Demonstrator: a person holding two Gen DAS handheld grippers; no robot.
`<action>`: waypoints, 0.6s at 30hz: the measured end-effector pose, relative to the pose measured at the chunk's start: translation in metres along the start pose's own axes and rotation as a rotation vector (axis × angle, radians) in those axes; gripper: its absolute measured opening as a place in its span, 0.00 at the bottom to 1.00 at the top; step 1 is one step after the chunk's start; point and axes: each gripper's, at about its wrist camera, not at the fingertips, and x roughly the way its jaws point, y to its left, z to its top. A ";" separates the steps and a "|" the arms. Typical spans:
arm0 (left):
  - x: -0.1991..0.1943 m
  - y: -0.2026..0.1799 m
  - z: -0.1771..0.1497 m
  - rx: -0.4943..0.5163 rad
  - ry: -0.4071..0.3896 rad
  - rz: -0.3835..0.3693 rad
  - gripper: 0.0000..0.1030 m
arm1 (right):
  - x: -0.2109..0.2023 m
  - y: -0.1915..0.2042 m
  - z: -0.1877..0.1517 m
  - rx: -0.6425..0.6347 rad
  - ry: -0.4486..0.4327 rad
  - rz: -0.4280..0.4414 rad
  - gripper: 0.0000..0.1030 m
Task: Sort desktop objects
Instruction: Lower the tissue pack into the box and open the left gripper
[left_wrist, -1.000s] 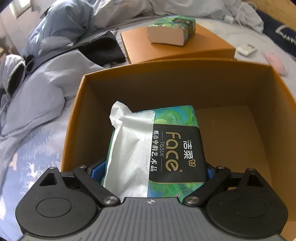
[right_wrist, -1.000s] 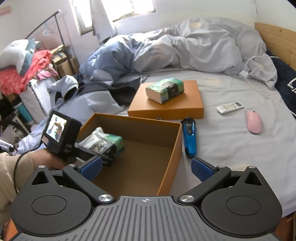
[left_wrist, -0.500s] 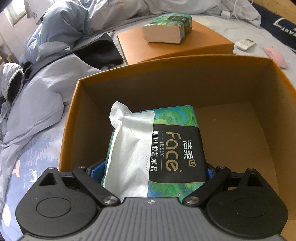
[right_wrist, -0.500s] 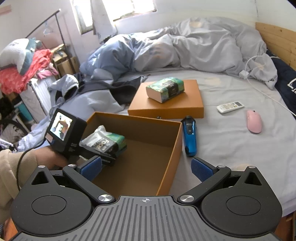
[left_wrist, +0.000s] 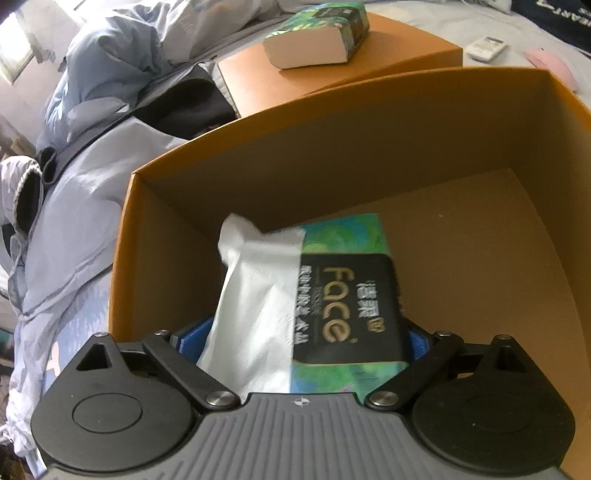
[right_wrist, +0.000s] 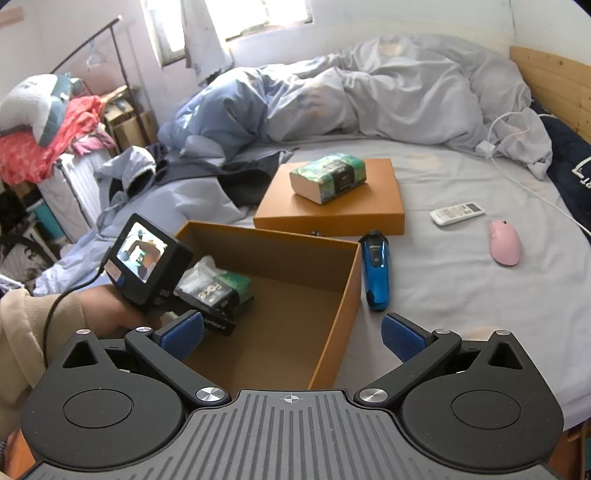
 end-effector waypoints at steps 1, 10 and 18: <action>-0.001 0.000 -0.001 0.003 -0.001 0.000 0.95 | 0.000 0.000 0.000 0.000 0.000 0.000 1.00; -0.019 0.007 -0.003 -0.012 -0.042 0.005 0.99 | -0.002 0.001 0.001 -0.004 -0.003 0.002 1.00; -0.058 0.020 -0.014 -0.072 -0.144 -0.007 0.99 | -0.006 0.000 0.000 -0.006 -0.011 -0.005 1.00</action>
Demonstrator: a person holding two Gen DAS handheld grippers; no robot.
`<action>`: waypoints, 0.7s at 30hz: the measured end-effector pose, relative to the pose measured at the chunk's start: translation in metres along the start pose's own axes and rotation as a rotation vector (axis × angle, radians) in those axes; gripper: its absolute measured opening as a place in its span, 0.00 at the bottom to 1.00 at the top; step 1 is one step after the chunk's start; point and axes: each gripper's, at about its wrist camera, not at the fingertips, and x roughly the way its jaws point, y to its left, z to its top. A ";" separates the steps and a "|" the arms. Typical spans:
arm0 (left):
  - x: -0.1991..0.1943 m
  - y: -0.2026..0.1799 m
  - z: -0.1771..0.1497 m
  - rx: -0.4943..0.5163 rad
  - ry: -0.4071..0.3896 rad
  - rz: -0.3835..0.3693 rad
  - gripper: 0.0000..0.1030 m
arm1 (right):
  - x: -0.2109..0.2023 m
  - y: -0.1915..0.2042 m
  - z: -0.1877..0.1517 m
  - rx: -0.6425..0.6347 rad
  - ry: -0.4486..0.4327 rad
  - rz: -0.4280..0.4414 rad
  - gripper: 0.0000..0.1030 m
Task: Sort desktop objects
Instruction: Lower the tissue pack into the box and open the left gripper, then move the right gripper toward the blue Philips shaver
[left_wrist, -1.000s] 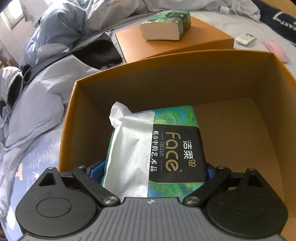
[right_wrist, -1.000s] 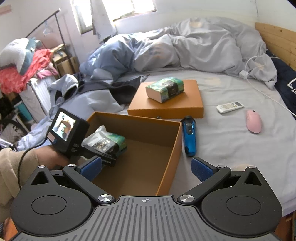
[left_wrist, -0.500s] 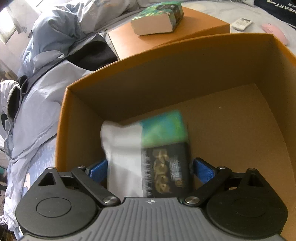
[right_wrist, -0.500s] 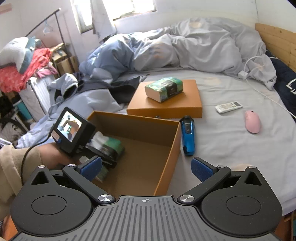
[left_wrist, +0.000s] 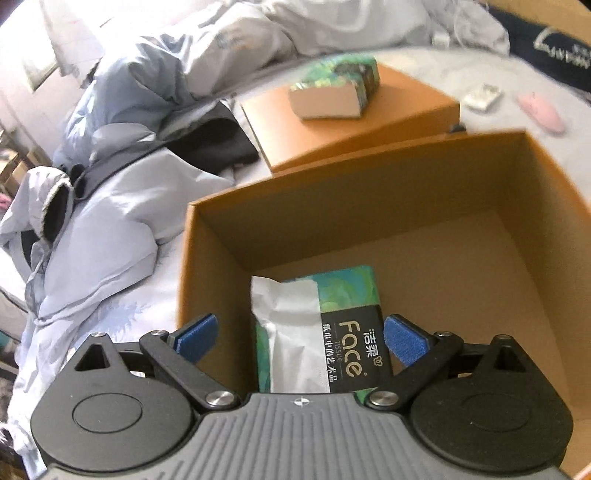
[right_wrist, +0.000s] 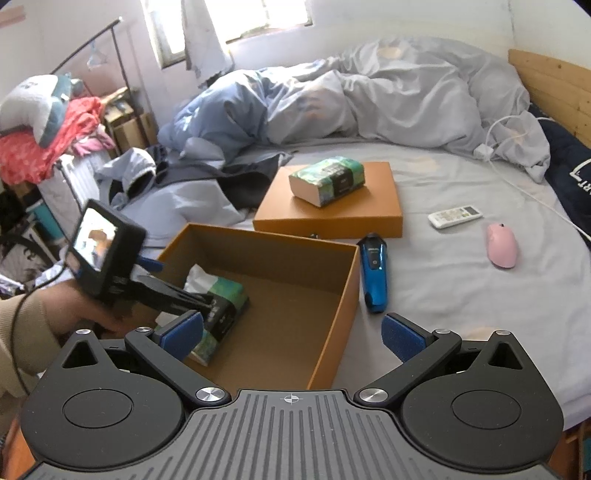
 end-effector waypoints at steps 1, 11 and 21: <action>-0.007 0.004 -0.001 -0.020 -0.018 -0.005 0.99 | -0.001 0.000 0.000 -0.001 -0.002 0.000 1.00; -0.052 0.032 -0.005 -0.221 -0.218 -0.090 1.00 | -0.012 -0.001 0.003 -0.009 -0.027 -0.013 1.00; -0.102 0.045 -0.033 -0.312 -0.436 -0.118 1.00 | -0.018 -0.006 0.003 0.001 -0.052 -0.040 1.00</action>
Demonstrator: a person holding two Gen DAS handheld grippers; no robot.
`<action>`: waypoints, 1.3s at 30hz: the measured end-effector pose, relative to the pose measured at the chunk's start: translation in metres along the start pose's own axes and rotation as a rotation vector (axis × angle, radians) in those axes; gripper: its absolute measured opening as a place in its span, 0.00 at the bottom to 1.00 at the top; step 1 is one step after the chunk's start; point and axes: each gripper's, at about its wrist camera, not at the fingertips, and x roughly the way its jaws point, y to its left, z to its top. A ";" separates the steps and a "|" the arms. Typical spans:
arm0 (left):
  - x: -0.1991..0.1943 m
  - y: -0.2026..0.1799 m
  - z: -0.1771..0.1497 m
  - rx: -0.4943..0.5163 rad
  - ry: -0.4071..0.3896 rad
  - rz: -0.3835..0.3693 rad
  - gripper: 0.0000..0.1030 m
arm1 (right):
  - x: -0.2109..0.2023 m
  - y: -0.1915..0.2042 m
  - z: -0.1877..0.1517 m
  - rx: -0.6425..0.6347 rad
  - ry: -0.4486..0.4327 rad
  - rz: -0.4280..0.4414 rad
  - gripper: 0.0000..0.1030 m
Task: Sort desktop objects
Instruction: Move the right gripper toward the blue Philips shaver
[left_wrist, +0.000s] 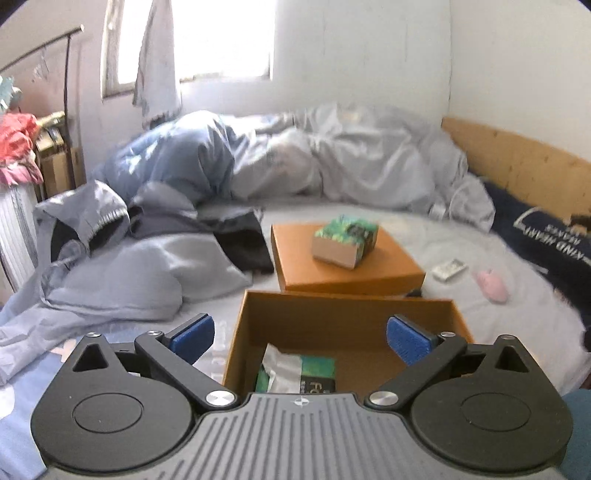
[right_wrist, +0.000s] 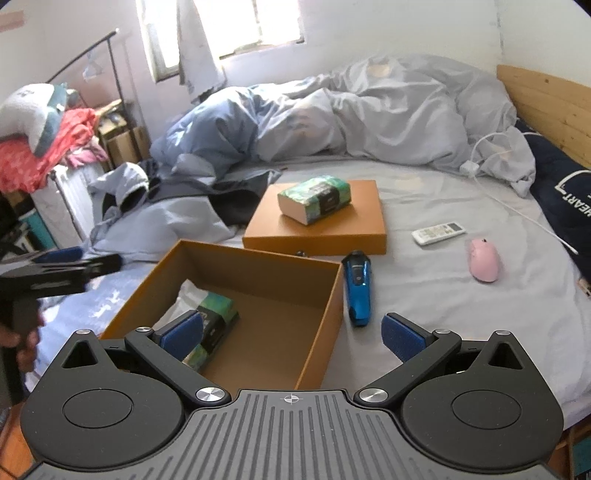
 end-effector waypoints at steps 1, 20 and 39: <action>-0.005 -0.001 -0.002 -0.005 -0.018 -0.003 1.00 | 0.001 -0.001 -0.001 0.004 0.001 -0.003 1.00; -0.022 -0.016 -0.063 -0.120 -0.064 -0.055 1.00 | 0.021 -0.005 -0.013 -0.020 0.053 -0.040 1.00; -0.022 -0.024 -0.069 -0.104 -0.046 -0.086 1.00 | 0.060 -0.030 0.010 -0.004 0.041 -0.029 1.00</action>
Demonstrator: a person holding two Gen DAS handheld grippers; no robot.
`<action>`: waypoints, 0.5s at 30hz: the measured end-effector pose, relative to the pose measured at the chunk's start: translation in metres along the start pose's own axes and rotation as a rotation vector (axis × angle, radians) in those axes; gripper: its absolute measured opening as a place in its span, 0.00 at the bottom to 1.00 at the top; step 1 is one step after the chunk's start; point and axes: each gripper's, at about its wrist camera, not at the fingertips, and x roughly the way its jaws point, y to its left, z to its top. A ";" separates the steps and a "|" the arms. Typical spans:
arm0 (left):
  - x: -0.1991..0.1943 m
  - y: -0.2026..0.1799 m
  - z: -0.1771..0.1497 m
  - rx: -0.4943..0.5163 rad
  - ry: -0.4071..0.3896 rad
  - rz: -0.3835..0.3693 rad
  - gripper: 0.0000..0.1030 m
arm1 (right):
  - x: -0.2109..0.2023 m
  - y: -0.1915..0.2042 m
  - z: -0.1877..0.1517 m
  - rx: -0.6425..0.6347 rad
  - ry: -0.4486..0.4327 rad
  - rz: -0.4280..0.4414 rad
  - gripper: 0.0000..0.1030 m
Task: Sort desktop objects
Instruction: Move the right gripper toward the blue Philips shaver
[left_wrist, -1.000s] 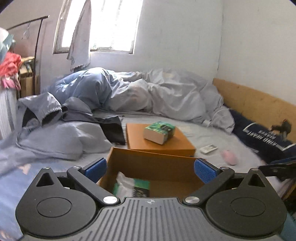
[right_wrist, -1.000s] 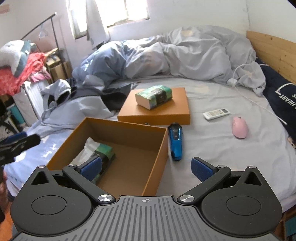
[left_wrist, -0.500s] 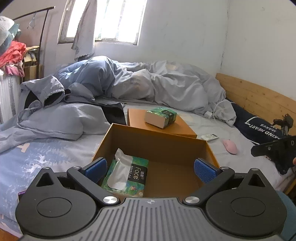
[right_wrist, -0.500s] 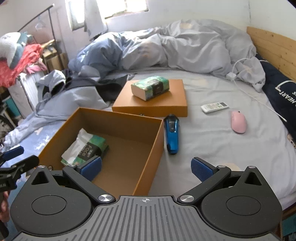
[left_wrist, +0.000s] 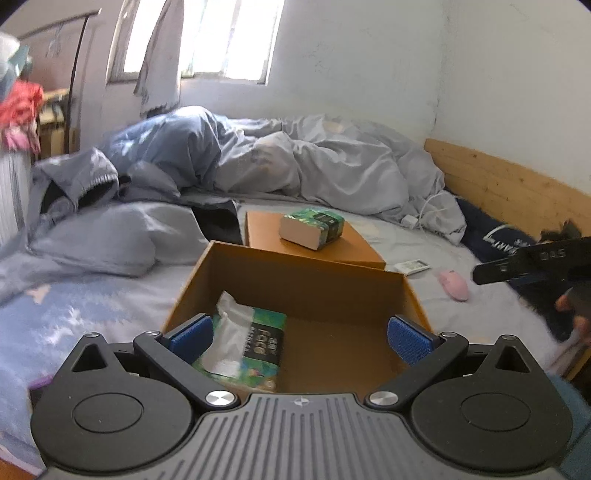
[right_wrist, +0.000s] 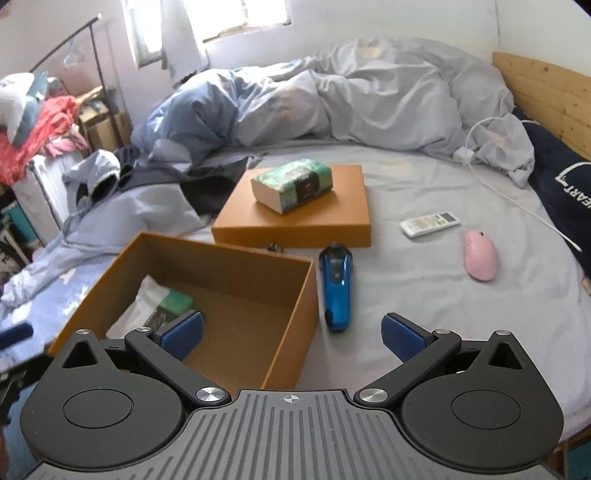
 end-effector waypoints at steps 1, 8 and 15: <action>0.000 -0.001 0.000 -0.007 -0.001 -0.008 1.00 | 0.005 -0.003 0.004 0.005 -0.003 0.004 1.00; 0.007 -0.017 0.000 0.040 -0.012 -0.002 1.00 | 0.044 -0.020 0.034 0.035 0.006 0.032 1.00; 0.019 -0.024 0.003 0.026 -0.008 -0.007 1.00 | 0.101 -0.034 0.062 0.061 0.089 0.064 1.00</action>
